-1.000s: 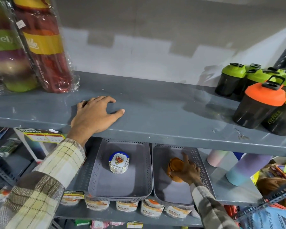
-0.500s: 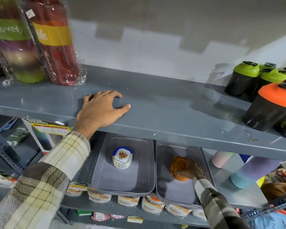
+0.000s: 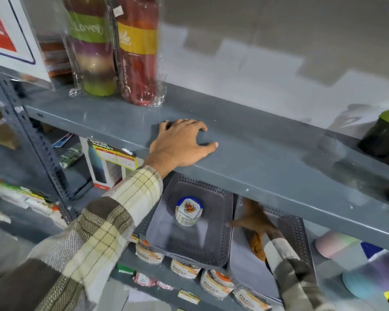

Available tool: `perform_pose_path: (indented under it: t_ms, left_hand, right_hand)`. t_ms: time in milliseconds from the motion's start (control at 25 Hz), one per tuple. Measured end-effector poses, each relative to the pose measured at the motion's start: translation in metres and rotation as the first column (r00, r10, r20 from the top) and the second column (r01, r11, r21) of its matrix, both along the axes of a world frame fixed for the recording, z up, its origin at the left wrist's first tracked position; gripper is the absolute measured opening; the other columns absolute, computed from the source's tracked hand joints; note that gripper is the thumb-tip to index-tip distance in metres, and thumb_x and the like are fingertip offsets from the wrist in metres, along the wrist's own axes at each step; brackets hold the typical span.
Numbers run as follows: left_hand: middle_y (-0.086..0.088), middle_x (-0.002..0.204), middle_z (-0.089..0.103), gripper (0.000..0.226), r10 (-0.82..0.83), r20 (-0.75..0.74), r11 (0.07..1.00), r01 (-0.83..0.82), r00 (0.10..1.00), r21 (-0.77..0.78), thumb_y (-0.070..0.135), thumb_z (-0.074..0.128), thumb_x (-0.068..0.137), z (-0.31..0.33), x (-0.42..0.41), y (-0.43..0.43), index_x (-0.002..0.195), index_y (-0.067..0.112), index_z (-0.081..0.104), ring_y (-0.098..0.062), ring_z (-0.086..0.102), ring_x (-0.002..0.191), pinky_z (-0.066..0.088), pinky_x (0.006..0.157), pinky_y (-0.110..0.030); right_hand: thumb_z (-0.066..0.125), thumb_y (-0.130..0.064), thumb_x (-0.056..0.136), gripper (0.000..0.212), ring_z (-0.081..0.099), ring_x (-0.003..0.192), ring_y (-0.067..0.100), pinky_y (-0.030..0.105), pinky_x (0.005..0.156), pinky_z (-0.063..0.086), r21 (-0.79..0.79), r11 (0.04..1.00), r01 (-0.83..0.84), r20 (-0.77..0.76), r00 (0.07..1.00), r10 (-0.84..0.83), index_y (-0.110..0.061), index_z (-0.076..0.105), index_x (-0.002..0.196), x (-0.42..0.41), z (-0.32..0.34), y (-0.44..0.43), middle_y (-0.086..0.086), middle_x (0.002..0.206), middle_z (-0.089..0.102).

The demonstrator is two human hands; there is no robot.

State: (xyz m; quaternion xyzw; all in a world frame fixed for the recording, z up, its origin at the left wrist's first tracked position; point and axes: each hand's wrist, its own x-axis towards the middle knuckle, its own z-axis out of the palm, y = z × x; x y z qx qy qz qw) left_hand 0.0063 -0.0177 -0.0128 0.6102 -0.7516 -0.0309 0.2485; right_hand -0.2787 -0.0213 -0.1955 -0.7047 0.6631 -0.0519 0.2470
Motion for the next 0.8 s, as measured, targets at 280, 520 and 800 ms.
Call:
perform_pose_path:
  t_ms: [280, 520, 800]
  left_hand:
    - [0.011, 0.144, 0.052, 0.061, -0.004, 0.002, 1.0, 0.004, 1.0, -0.001, 0.072, 0.045, 0.086, 0.001, 0.0, 0.002, 0.133, 0.034, 0.053, -0.012, 0.04, 0.136, 0.019, 0.116, -0.052]
    - [0.014, 0.142, 0.051, 0.059, -0.002, 0.008, 1.0, 0.002, 1.0, 0.002, 0.07, 0.044, 0.087, 0.001, -0.001, 0.001, 0.132, 0.033, 0.053, -0.011, 0.039, 0.134, 0.019, 0.115, -0.053]
    - [0.017, 0.138, 0.052, 0.058, -0.002, 0.001, 1.0, 0.002, 1.0, -0.012, 0.069, 0.044, 0.088, -0.001, -0.003, 0.0, 0.132, 0.033, 0.053, -0.01, 0.039, 0.132, 0.017, 0.115, -0.053]
  right_hand:
    - [0.098, -0.04, 0.052, 0.138, 0.02, 0.156, 0.027, 0.059, 0.119, 0.031, -0.052, 0.906, -0.421, -0.121, 0.903, 0.413, -0.034, 0.012, 0.16, 0.117, -0.04, -0.041, -0.001, 0.171, 0.017]
    - [0.096, -0.033, 0.052, 0.131, 0.013, 0.154, 0.042, 0.069, 0.114, 0.03, 0.203, 0.818, -0.539, -0.269, 0.772, 0.576, -0.04, 0.02, 0.158, 0.138, -0.071, -0.069, 0.008, 0.17, 0.014]
    - [0.094, -0.02, 0.059, 0.108, 0.038, 0.136, 0.039, 0.056, 0.096, 0.052, 0.096, 0.862, -0.498, -0.232, 0.83, 0.506, -0.033, 0.037, 0.149, 0.133, -0.076, -0.061, -0.003, 0.154, 0.038]
